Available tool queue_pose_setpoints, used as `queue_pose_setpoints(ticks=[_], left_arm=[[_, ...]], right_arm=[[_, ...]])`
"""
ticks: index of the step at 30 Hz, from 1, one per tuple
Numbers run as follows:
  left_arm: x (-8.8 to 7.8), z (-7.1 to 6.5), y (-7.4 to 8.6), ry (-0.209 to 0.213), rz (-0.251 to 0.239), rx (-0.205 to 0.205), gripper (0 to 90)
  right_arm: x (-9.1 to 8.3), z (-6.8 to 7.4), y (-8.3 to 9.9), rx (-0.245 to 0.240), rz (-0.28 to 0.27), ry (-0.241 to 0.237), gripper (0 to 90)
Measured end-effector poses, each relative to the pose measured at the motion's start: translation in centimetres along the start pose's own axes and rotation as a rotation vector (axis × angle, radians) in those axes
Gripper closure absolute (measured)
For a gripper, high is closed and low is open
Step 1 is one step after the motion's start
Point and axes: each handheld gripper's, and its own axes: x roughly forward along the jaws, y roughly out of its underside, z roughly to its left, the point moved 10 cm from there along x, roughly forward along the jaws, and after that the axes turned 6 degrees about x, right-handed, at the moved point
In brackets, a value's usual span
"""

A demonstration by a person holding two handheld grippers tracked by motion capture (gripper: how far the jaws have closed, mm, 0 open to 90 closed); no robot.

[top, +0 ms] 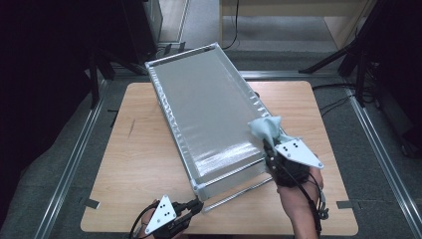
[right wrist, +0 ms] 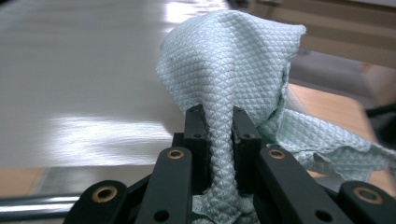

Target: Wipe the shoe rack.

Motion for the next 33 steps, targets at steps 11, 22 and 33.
queue_pose_setpoints(ticks=[11,22,33], left_arm=[[0.0,0.0,0.0,0.003,0.001,0.003,81.7],[0.0,0.0,0.0,0.002,0.003,-0.005,81.7],[0.0,0.0,0.0,0.007,0.005,-0.027,81.2]], right_arm=[[-0.9,8.8,0.4,-0.075,-0.022,-0.232,49.7],[-1.0,6.7,0.9,-0.013,-0.035,-0.162,78.8],[-1.6,13.0,1.5,-0.113,-0.044,-0.345,81.0]])
